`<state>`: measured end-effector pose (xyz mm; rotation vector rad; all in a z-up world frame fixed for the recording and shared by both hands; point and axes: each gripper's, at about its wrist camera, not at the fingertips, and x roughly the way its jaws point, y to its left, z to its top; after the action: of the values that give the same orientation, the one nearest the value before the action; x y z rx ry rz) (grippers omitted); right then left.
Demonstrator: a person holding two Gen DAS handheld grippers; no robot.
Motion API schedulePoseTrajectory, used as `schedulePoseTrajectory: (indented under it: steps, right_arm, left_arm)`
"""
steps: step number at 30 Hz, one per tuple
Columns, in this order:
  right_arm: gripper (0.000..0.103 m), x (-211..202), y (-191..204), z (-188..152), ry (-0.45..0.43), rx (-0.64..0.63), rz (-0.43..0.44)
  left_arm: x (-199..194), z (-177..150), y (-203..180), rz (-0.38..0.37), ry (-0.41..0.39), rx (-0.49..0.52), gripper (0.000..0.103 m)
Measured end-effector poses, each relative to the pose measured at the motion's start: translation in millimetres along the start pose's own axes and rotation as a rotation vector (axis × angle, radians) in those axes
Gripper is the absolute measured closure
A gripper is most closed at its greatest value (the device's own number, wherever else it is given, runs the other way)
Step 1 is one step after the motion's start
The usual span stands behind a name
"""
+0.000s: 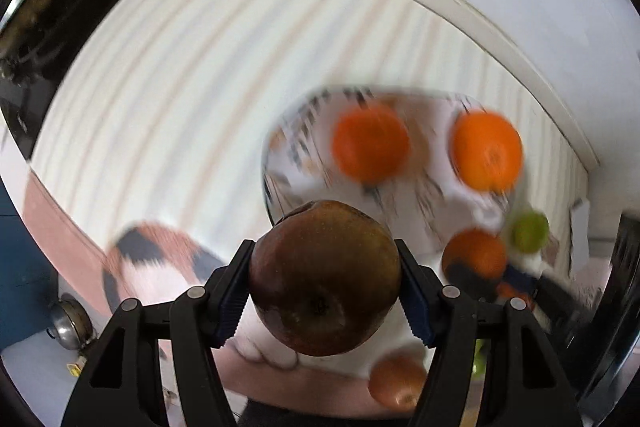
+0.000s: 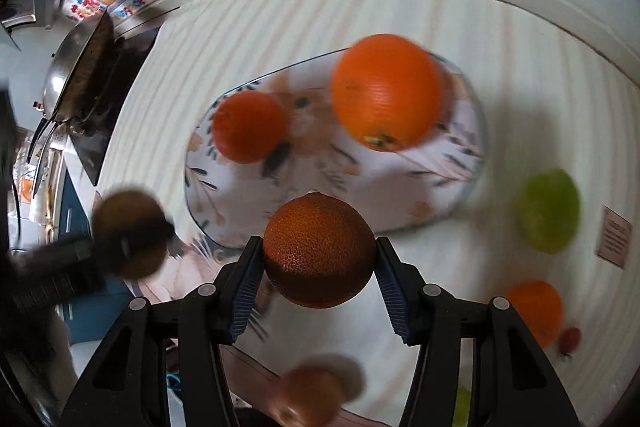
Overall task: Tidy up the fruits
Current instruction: 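Place the pear and brown orange on the plate, opening both tools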
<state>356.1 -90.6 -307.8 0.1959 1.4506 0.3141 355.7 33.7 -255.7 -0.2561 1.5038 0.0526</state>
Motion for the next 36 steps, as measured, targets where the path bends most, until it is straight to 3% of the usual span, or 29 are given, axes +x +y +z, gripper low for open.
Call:
schedulePoseTrajectory:
  steps: [7, 12, 18, 22, 27, 36]
  right_arm:
    - [0.045, 44, 18, 17, 0.053, -0.015, 0.023]
    - [0.045, 60, 21, 24, 0.074, -0.011, 0.047]
    - [0.045, 70, 14, 26, 0.107, 0.049, 0.144]
    - [0.043, 74, 12, 29, 0.114, 0.067, 0.155]
    - [0.025, 73, 11, 32, 0.142, 0.087, 0.183]
    - [0.018, 35, 0, 31, 0.122, 0.077, 0.121]
  left_arm:
    - [43, 52, 16, 0.049, 0.080, 0.007, 0.039]
    - [44, 64, 5, 0.029, 0.075, 0.052, 0.039]
    - [44, 70, 15, 0.025, 0.078, 0.027, 0.039]
    - [47, 70, 24, 0.023, 0.101, 0.005, 0.038]
    - [51, 67, 36, 0.006, 0.139, -0.024, 0.037]
    - [21, 54, 41, -0.005, 0.075, 0.004, 0.025]
